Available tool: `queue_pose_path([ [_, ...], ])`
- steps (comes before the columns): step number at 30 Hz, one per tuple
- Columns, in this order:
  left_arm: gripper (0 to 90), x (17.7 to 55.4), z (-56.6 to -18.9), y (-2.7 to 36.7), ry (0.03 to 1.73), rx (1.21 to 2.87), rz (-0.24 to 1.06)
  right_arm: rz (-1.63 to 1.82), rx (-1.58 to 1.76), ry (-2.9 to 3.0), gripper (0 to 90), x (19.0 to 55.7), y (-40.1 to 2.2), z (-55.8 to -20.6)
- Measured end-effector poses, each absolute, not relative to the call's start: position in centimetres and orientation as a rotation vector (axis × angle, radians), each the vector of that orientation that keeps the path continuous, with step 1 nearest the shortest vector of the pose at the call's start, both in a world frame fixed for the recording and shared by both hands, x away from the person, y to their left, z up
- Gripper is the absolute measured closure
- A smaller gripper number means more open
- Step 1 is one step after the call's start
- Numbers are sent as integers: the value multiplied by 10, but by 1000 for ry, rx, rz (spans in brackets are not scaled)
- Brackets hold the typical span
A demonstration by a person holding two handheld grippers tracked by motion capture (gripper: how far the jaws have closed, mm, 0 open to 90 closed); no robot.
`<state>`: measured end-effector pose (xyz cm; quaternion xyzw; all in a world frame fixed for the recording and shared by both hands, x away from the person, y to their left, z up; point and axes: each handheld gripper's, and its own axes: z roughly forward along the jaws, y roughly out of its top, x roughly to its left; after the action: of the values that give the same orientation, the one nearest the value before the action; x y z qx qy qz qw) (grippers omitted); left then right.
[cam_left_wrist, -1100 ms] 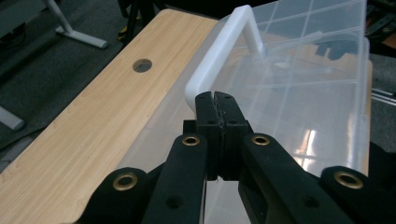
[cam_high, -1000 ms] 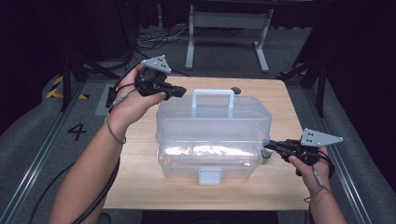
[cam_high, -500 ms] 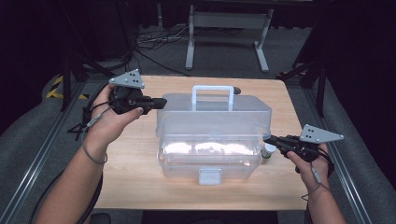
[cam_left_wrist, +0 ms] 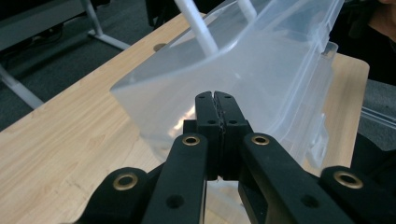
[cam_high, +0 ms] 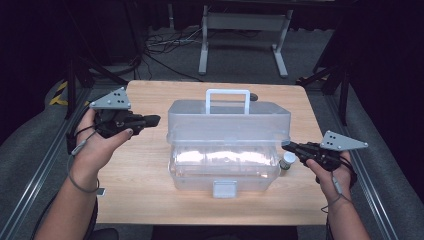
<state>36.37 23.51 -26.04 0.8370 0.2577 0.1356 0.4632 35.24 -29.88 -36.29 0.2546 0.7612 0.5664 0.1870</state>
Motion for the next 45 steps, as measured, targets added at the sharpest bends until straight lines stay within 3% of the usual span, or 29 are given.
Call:
queue_pose_path([
  [25, 898, 360, -334, 216, 648, 2099, 137, 1616, 753, 2099, 900, 357, -294, -358],
  [45, 897, 369, -344, 201, 724, 1932, 231, 1646, 760, 2094, 900, 354, -294, -361],
])
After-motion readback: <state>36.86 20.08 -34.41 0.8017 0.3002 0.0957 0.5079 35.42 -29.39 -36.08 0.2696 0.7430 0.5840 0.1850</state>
